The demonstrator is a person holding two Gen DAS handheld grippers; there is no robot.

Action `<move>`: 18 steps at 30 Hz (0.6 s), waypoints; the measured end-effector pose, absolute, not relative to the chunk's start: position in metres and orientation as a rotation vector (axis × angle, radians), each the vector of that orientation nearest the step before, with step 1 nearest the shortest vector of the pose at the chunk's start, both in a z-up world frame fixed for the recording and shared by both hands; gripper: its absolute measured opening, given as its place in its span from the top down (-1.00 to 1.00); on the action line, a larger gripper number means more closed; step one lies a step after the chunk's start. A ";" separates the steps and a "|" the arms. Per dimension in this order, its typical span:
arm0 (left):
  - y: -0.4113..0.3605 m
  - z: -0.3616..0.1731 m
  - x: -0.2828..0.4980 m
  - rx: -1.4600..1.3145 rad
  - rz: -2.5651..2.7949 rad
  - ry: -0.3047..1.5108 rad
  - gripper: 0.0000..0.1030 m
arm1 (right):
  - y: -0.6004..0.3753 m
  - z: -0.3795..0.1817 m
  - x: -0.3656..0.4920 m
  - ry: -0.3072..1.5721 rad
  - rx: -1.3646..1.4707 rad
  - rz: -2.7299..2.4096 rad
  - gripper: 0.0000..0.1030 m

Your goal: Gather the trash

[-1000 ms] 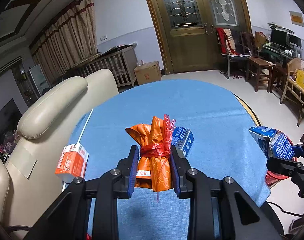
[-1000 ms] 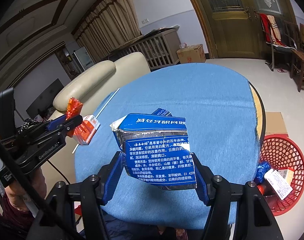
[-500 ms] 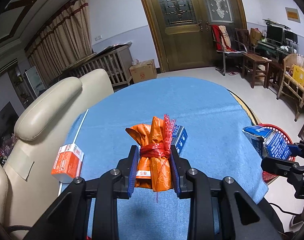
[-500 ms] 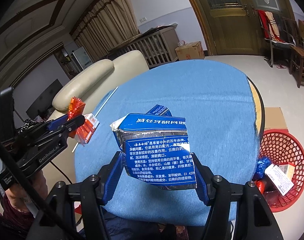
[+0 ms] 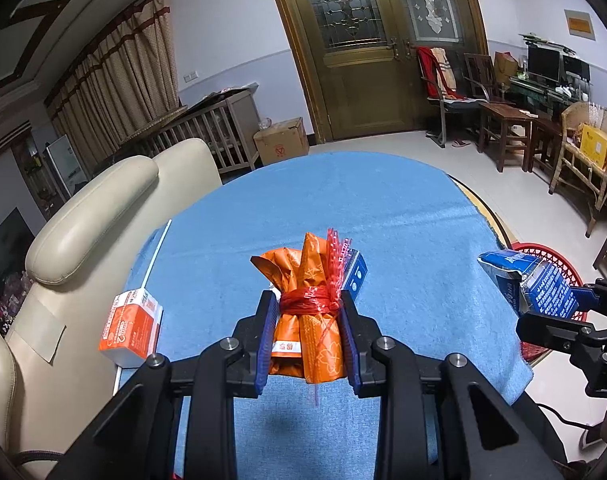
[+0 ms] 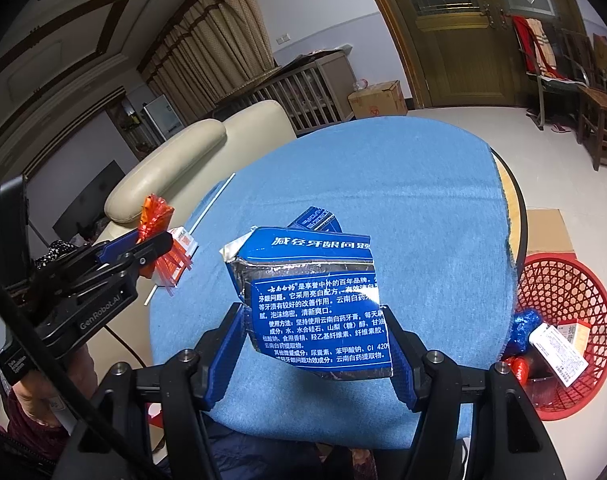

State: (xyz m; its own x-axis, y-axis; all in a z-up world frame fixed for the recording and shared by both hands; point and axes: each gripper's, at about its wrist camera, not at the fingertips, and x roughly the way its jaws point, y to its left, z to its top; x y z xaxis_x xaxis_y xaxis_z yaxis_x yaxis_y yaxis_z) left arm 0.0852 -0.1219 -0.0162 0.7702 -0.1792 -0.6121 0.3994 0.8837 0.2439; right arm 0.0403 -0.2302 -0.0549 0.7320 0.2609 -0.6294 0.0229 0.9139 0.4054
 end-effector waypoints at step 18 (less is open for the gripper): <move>-0.127 -0.019 0.086 0.390 -0.327 0.620 0.36 | -0.232 -0.055 0.040 0.745 0.418 0.128 -0.31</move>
State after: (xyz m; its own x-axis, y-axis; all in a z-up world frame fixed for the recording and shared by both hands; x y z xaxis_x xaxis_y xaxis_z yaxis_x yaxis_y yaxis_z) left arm 0.0857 -0.1265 -0.0194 0.7670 -0.1784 -0.6164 0.4077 0.8772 0.2534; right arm 0.0403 -0.2321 -0.0555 0.7316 0.2591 -0.6306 0.0335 0.9102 0.4128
